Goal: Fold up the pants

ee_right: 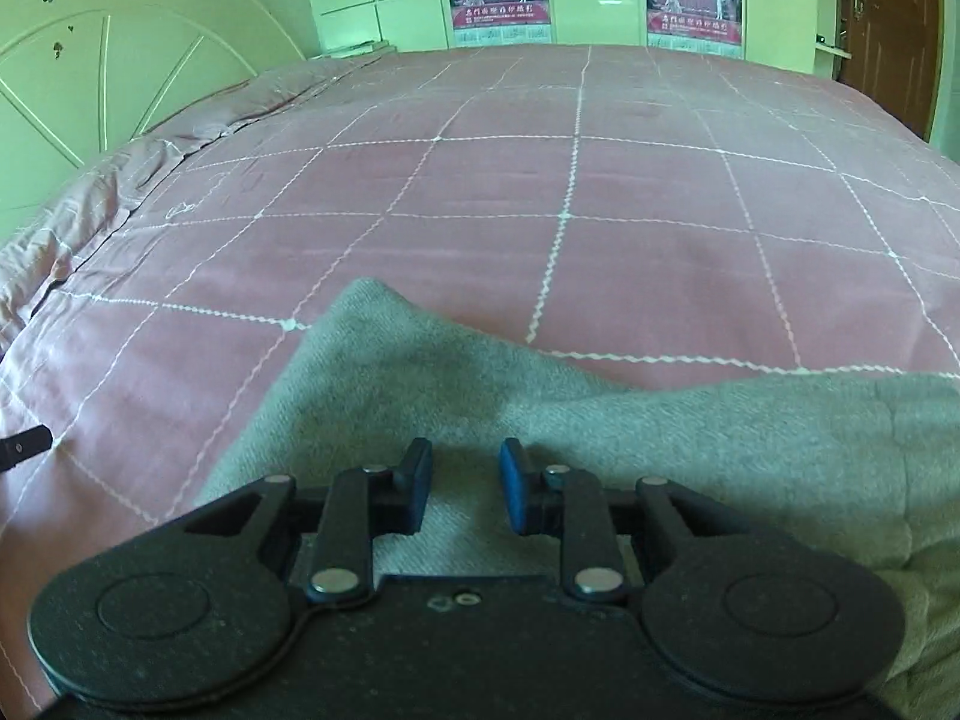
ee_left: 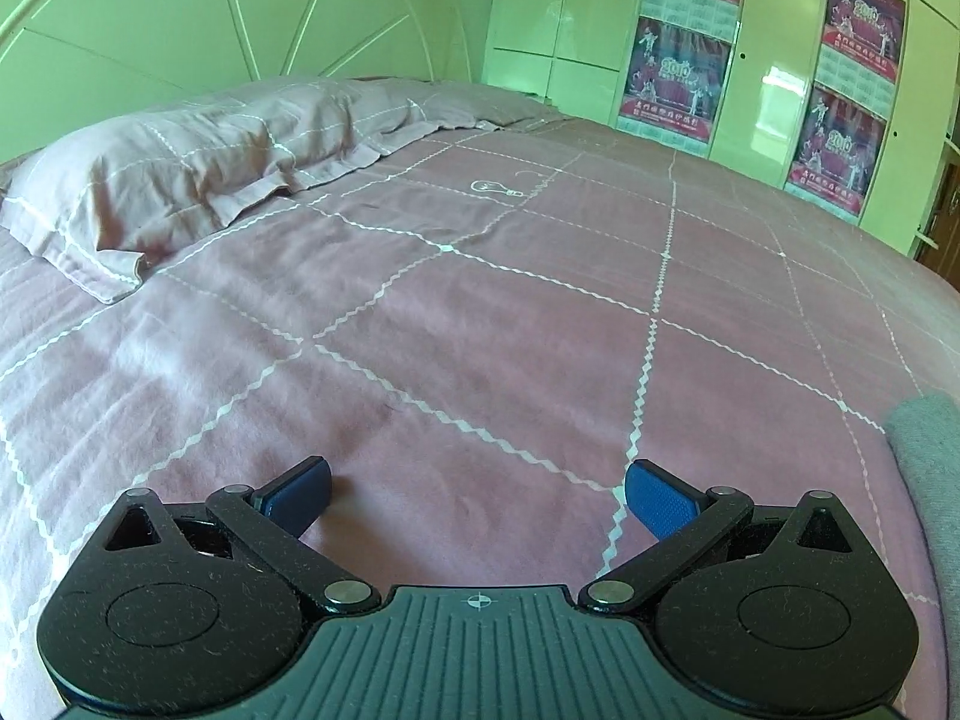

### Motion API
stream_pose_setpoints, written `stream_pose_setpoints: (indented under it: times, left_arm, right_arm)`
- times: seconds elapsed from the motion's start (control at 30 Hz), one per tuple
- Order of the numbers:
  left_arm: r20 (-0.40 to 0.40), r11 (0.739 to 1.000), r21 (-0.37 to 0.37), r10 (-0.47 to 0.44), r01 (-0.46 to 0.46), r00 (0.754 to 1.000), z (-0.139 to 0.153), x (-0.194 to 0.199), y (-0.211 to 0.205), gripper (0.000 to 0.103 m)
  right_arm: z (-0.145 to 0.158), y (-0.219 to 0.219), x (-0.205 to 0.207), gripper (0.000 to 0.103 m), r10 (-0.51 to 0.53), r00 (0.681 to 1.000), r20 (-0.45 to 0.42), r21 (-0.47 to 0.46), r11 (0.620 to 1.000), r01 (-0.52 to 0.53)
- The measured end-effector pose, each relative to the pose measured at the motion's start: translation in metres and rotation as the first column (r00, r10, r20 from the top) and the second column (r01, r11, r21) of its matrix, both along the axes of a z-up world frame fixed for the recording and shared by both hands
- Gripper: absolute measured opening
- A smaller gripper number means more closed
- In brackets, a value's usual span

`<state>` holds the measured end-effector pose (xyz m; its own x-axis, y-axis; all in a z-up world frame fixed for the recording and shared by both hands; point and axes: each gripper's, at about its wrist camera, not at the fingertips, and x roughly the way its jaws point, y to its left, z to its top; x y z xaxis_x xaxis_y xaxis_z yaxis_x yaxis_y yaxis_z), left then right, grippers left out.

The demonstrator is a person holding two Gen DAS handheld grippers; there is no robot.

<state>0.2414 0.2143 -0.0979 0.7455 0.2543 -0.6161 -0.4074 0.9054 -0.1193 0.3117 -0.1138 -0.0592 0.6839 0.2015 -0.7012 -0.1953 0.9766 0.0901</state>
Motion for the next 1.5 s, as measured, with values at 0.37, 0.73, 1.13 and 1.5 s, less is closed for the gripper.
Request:
stream_pose_setpoints:
  times: [0.37,0.73,1.13,1.5]
  left_arm:
    - [0.001,0.998,-0.009,-0.06,0.06,0.998,0.006,0.004,-0.019,0.103]
    - [-0.015,0.908,-0.092,-0.411,0.408,0.912,0.01,0.017,-0.115,0.103]
    - [-0.034,0.782,-0.391,-0.54,0.486,0.841,0.011,0.038,-0.142,0.103]
    - [-0.002,0.679,-0.45,-0.651,0.581,0.759,0.003,0.05,-0.182,0.103]
  right_arm:
    - [0.027,-0.036,-0.044,0.043,0.007,0.995,0.096,0.163,0.986,-0.023]
    - [0.016,-0.236,-0.095,0.075,-0.315,0.949,0.0,0.52,0.811,0.269]
    - [-0.033,-0.236,-0.079,0.098,-0.083,0.98,-0.18,0.66,0.728,0.183]
    - [-0.039,-0.241,-0.08,0.098,-0.045,0.981,-0.186,0.713,0.681,0.167]
